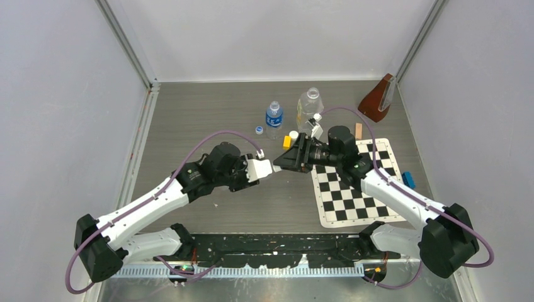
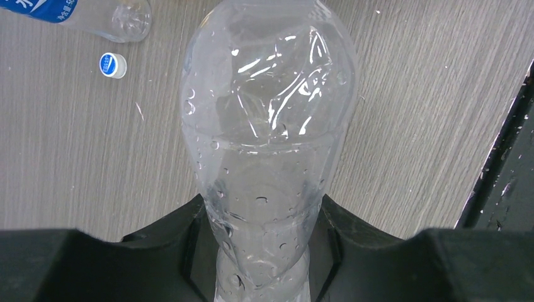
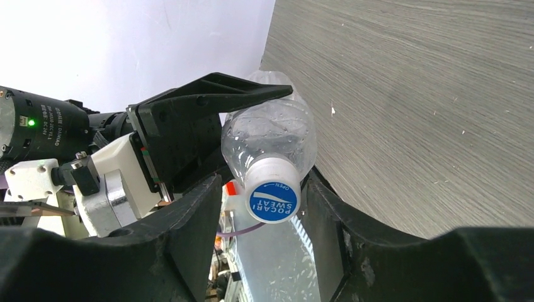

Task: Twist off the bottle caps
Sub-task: Unscrew the bottle cap from the plastic bottle.

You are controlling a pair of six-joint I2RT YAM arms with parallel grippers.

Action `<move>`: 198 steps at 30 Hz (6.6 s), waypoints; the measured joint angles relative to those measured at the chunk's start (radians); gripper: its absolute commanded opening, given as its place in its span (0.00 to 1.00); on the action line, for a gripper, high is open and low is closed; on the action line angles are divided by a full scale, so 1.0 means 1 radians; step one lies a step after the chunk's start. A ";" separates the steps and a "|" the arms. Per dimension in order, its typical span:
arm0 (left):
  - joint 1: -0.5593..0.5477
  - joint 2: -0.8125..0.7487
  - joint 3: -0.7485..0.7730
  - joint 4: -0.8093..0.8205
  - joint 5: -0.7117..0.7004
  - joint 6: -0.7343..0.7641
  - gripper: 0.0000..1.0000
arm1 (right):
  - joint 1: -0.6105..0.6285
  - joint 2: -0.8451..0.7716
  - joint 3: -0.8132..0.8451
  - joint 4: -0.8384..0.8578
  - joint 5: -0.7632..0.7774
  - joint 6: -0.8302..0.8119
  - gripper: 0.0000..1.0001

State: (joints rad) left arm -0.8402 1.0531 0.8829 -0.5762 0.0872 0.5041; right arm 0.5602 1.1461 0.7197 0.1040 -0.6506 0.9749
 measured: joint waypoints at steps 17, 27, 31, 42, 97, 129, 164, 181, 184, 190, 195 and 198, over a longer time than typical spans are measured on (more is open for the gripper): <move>-0.003 0.000 -0.001 0.004 0.000 -0.001 0.00 | -0.006 0.035 0.000 0.016 -0.045 0.020 0.19; -0.001 -0.011 -0.002 -0.005 0.029 -0.002 0.00 | -0.008 0.041 -0.017 0.066 -0.080 0.000 0.00; 0.006 -0.042 -0.012 -0.012 0.096 -0.008 0.00 | -0.008 0.024 -0.017 0.075 -0.126 -0.075 0.00; 0.006 -0.072 0.000 -0.020 0.292 -0.029 0.00 | 0.002 -0.143 -0.029 0.083 -0.204 -0.404 0.01; -0.006 -0.050 0.000 -0.036 0.114 0.008 0.00 | -0.009 -0.053 -0.030 0.032 -0.163 -0.143 0.45; -0.007 -0.049 0.000 -0.040 0.113 0.006 0.00 | -0.006 -0.043 -0.008 -0.023 -0.159 -0.212 0.31; 0.005 -0.056 0.011 -0.108 0.295 -0.005 0.00 | 0.029 -0.171 -0.105 0.093 -0.264 -0.736 0.00; 0.009 -0.014 0.045 -0.186 0.481 -0.006 0.00 | 0.109 -0.302 -0.089 -0.137 -0.306 -1.381 0.00; 0.010 -0.003 0.047 -0.204 0.513 -0.006 0.00 | 0.130 -0.315 -0.085 -0.190 -0.300 -1.488 0.01; 0.013 0.011 0.058 -0.236 0.555 -0.014 0.00 | 0.151 -0.322 -0.076 -0.247 -0.294 -1.639 0.00; 0.018 0.024 0.082 -0.267 0.605 -0.034 0.00 | 0.160 -0.338 -0.076 -0.251 -0.294 -1.700 0.00; 0.023 0.037 0.098 -0.286 0.648 -0.051 0.00 | 0.163 -0.350 -0.074 -0.256 -0.296 -1.723 0.00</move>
State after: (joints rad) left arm -0.8177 1.0901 0.9806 -0.8623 0.7353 0.4534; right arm 0.7231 0.7959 0.6460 -0.1520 -0.9466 -0.7483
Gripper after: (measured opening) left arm 0.455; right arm 0.378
